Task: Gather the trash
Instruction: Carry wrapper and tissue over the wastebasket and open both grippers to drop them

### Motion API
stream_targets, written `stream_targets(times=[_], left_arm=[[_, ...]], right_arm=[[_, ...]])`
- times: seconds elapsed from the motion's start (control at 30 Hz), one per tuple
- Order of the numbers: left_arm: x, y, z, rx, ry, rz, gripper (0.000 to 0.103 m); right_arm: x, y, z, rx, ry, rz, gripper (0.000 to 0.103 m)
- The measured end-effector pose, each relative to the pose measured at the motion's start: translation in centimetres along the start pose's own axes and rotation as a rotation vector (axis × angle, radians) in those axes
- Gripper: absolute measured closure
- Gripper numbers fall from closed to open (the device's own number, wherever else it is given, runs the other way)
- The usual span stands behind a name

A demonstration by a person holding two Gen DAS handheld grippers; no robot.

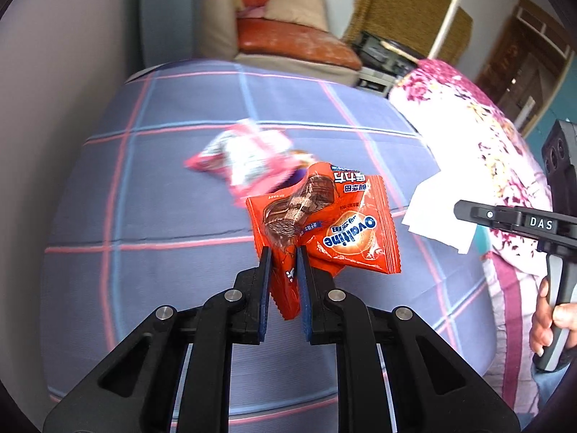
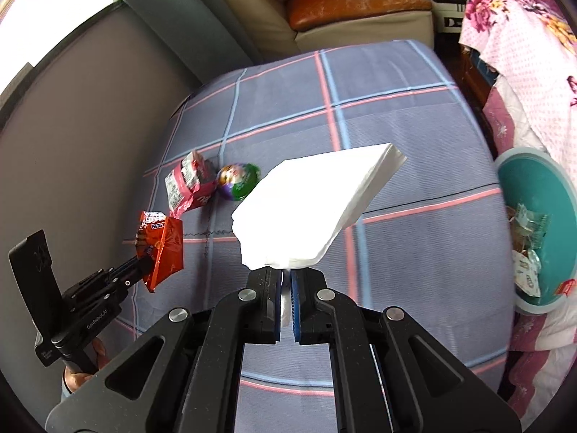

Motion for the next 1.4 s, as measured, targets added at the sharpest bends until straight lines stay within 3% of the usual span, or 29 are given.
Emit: stream_targets(times=[0.57,1.0,1.4], left_arm=[[16.3,-1.0,4.6,-0.064,0.068,0.181,0.088],[26.7,-0.3,9.4,-0.145,0.128,0.291,0.088],[32.0,0.4,13.3,-0.202,0.148,0.363,0.088]], right_arm=[[13.4,0.1,-9.2,0.178,0.108,0.144,0.099],[23.9,2.2,-13.0,0.238,0.179,0.286,0.098],[28.1,2.3,-13.3,0.24,0.204,0.329,0.098]])
Point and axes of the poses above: each gripper's, at about its wrist camera, not at the fingertips, and z roughly the way its jaws point, x to its right, y to its underside, the point moved 9 cm from there along z, roughly the way its jaws point, and after that the axes turned 6 degrees about -z, right-handed, at the moved point
